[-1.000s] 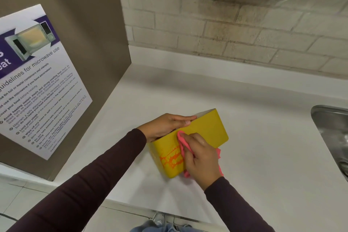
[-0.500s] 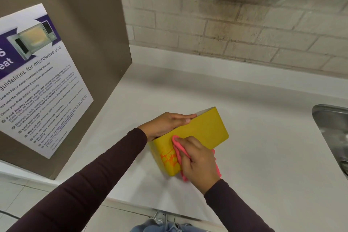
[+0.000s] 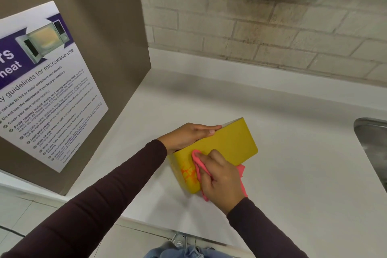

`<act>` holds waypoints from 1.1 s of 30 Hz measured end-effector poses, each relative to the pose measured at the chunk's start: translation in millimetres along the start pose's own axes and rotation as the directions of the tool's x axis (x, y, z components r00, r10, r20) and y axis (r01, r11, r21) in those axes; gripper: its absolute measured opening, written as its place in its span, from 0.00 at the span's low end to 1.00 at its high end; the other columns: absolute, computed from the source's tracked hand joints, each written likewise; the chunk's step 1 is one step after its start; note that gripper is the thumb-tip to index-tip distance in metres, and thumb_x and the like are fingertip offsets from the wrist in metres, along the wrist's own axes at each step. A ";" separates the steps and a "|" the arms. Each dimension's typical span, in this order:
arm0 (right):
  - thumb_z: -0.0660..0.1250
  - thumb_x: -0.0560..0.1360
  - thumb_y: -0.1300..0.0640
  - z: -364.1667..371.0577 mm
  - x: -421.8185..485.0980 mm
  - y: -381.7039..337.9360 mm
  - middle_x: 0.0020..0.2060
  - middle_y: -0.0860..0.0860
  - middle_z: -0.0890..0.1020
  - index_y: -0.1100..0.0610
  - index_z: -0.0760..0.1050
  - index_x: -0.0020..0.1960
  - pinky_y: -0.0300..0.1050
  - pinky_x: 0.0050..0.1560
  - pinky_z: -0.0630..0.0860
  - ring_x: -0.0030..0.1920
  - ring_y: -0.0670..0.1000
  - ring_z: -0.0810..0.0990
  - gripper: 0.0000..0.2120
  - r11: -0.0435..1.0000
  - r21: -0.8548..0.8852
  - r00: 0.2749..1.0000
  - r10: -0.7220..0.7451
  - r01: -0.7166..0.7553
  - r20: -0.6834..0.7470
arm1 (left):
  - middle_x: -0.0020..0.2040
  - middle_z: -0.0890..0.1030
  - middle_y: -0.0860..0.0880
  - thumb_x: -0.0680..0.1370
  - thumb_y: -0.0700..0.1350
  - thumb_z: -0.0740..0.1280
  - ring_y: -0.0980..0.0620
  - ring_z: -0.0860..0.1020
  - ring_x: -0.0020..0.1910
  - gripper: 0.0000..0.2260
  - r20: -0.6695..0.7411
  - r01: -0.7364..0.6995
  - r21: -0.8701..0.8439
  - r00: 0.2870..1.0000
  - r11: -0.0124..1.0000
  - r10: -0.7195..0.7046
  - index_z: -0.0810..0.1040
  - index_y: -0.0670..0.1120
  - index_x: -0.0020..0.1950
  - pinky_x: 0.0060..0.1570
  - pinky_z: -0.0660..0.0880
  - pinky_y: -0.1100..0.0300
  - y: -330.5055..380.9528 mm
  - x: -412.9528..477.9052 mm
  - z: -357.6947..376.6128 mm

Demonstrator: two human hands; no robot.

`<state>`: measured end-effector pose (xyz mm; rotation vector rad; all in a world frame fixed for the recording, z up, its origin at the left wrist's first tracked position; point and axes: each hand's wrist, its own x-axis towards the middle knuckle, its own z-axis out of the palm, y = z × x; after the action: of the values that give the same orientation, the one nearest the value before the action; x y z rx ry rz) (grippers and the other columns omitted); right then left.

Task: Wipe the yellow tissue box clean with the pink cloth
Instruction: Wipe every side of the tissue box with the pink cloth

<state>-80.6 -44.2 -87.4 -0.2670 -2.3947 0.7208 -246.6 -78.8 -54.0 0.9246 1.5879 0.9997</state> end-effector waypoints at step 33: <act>0.59 0.73 0.60 -15.1 2.4 9.5 0.38 0.50 0.79 0.57 0.80 0.57 0.29 0.35 0.65 0.37 0.43 0.73 0.16 0.998 -0.013 0.998 0.065 -0.065 -0.014 | 0.67 0.74 0.53 0.79 0.46 0.61 0.62 0.74 0.61 0.16 0.070 0.010 -0.054 0.998 0.998 -0.007 0.72 0.49 0.68 0.59 0.70 0.72 1.0 1.4 1.3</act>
<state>-73.1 -28.9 -81.6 -0.3556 -2.3885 0.7298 -245.6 -77.0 -53.8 0.9053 1.4986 0.9894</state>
